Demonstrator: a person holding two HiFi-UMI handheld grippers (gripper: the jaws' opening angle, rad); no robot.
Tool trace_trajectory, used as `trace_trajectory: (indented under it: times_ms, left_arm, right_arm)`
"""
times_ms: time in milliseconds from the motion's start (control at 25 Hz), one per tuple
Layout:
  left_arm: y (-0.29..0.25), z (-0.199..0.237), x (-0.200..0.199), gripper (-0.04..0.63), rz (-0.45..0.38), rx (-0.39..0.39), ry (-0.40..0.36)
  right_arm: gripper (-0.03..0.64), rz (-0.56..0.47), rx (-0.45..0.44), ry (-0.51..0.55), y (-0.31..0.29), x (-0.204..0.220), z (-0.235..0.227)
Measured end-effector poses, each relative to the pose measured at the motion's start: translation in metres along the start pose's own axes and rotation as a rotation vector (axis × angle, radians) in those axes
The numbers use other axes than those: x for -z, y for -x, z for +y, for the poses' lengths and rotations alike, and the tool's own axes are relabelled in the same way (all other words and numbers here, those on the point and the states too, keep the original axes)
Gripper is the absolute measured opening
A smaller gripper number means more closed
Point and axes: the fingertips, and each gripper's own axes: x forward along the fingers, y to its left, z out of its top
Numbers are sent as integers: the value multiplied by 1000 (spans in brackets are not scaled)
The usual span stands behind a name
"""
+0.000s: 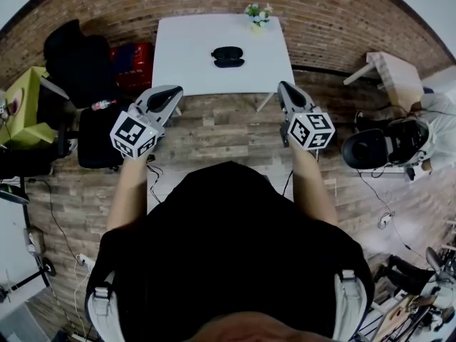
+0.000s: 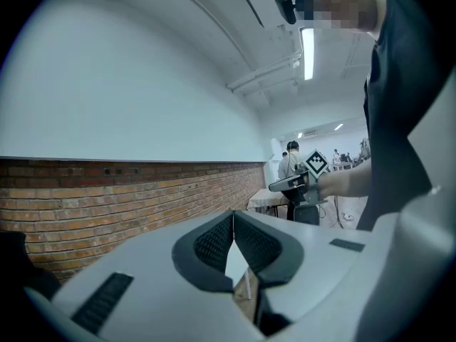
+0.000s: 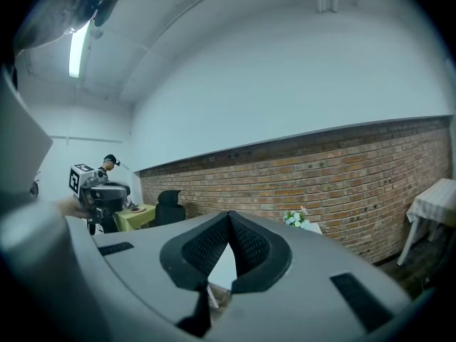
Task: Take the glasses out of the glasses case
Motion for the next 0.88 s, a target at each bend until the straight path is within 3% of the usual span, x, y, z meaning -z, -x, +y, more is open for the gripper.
trace_trajectory:
  times_ms: [880]
  left_arm:
    - [13,23,4,12,-1,-1,11]
  right_arm:
    - [15,21,-20,20,-23,-5,20]
